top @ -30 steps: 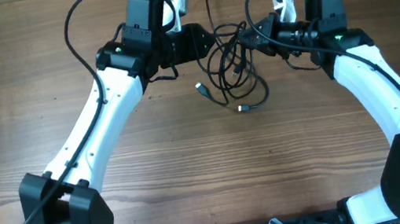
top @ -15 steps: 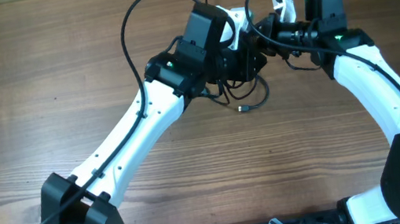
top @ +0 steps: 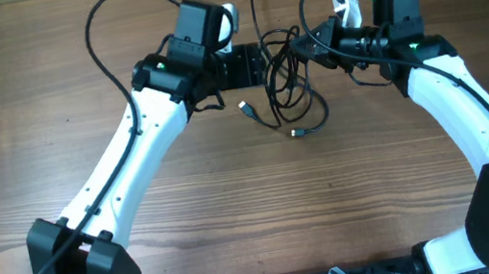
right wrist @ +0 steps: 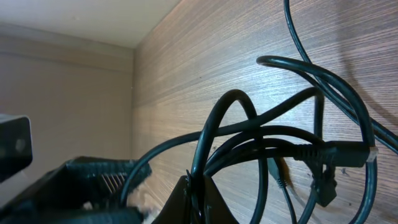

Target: Untangle cables

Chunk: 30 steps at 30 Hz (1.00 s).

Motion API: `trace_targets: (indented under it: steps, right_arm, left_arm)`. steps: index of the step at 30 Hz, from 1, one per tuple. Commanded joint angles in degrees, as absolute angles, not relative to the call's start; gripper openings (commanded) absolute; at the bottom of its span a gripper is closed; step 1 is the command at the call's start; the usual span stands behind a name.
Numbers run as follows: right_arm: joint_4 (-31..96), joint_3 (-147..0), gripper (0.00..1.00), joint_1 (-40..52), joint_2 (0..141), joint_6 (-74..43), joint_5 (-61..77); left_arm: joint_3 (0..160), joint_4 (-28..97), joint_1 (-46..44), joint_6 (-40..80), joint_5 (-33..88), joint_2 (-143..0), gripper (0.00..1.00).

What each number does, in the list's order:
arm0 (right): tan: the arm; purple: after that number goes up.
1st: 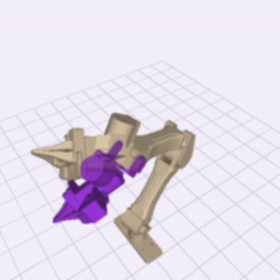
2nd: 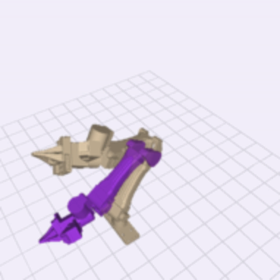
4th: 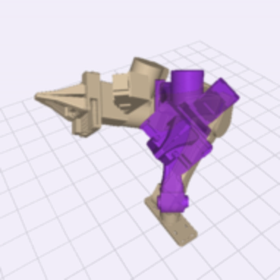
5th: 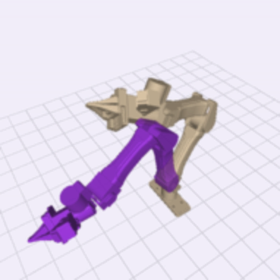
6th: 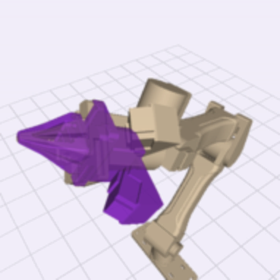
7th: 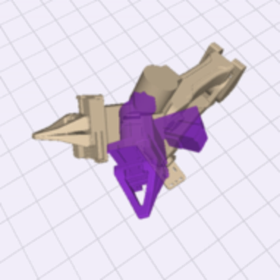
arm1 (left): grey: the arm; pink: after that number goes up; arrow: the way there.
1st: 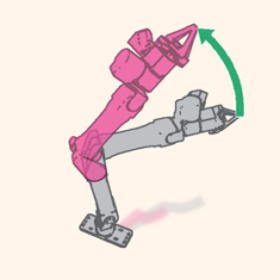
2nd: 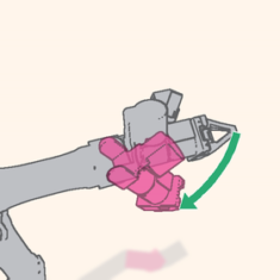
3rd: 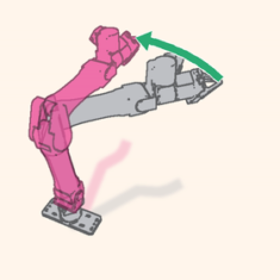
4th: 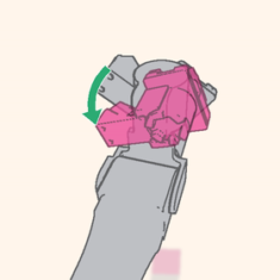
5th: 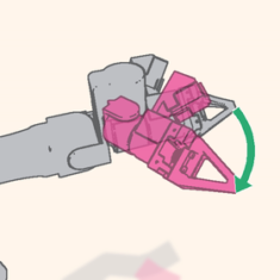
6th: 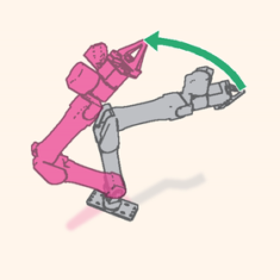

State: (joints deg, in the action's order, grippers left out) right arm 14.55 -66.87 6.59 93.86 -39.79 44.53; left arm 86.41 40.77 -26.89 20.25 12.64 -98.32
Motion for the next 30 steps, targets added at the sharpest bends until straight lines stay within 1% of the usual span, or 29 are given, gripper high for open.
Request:
trace_targets:
  steps: [1,5,8,9,11,14,16,20,27,30]
  right_arm:
    - [14.4,-67.1,0.04,6.8,94.1,-38.8,45.5]
    - [14.3,-67.1,0.04,6.8,94.1,-38.8,45.4]
    - [14.2,-67.1,0.04,6.8,94.1,-39.0,45.0]
    - [14.2,-67.1,0.04,6.8,94.1,-39.0,45.0]
    - [14.2,-67.1,0.04,6.8,94.1,-39.0,45.0]
    - [14.2,-67.1,0.04,6.8,94.1,-39.0,45.1]
    - [14.2,-67.1,0.04,6.8,94.1,-39.0,45.1]
    - [14.2,-67.1,0.04,6.8,94.1,-39.0,45.0]
    - [14.2,-67.1,0.04,6.8,94.1,-39.0,45.0]
    - [14.2,-67.1,0.04,6.8,94.1,-39.0,45.0]
  left_arm:
    - [87.0,41.0,-23.1,20.3,10.2,-95.2,0.71]
    - [87.0,42.6,-18.1,20.4,10.2,-89.5,0.69]
    - [86.0,47.9,-18.1,20.4,11.7,-90.5,0.59]
    - [85.0,48.1,-18.5,20.4,13.9,-91.5,0.54]
    - [82.6,46.0,-19.3,20.4,20.4,-94.4,0.5]
    - [81.7,39.6,-21.8,20.4,30.3,-101.0,0.49]
    - [81.7,35.5,-23.6,20.4,32.6,-102.8,0.49]
    - [81.7,29.0,-26.5,21.1,32.5,-103.3,0.51]
    - [81.8,28.3,-24.8,22.7,32.1,-102.2,0.48]
    - [81.8,27.5,-25.0,23.0,32.1,-101.8,0.5]
